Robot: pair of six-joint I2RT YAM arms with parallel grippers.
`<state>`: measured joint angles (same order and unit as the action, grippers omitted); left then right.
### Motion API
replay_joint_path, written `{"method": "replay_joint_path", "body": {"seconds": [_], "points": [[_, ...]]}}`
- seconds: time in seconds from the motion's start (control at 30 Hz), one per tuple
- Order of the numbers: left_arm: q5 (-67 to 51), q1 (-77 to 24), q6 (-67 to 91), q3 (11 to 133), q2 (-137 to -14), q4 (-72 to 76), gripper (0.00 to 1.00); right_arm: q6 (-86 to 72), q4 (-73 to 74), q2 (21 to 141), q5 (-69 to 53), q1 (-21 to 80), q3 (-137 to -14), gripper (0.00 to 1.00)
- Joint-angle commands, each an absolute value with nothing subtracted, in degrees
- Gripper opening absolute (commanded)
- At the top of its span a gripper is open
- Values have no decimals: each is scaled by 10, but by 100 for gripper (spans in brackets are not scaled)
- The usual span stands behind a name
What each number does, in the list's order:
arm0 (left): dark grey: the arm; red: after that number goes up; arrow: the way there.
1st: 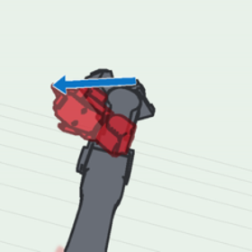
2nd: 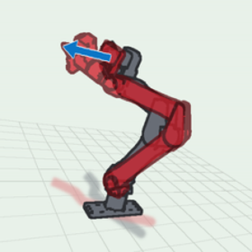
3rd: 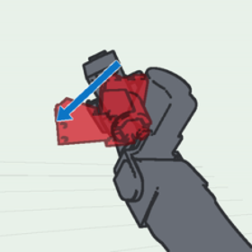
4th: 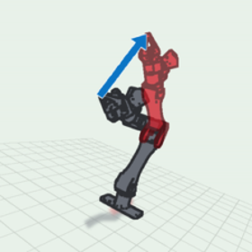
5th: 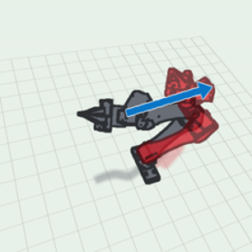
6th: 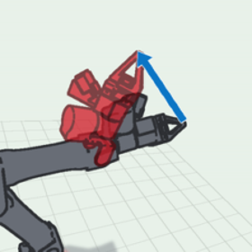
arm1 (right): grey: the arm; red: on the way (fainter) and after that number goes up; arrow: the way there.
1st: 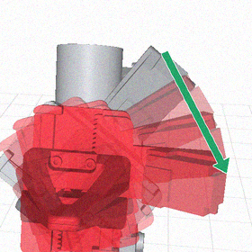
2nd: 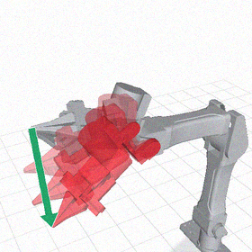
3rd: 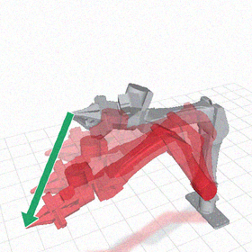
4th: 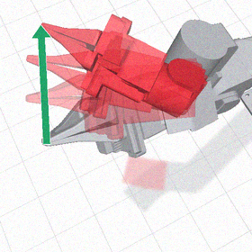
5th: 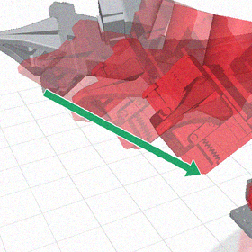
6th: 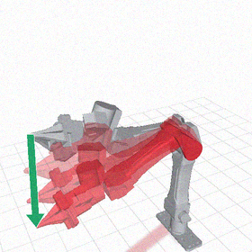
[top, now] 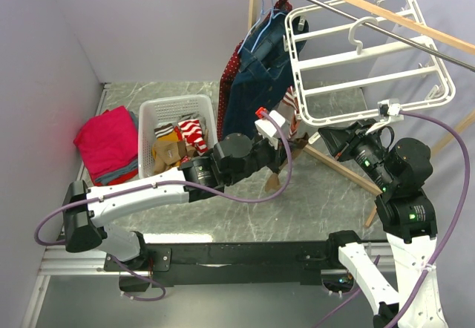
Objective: Clip the socks to the hanger
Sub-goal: Clamp the sock onto the hanger.
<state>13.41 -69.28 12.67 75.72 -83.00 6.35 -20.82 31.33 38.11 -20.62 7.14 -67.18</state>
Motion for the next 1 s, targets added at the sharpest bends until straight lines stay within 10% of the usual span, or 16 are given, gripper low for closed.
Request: {"method": "replay_joint_path", "body": {"seconds": [0.0,0.97], "points": [[130,-700,111,786,-828,97,1,-214,308,386,-198,69,-680,12],[147,-724,79,795,-836,83,1,-207,324,388,-169,69,-690,11]]}}
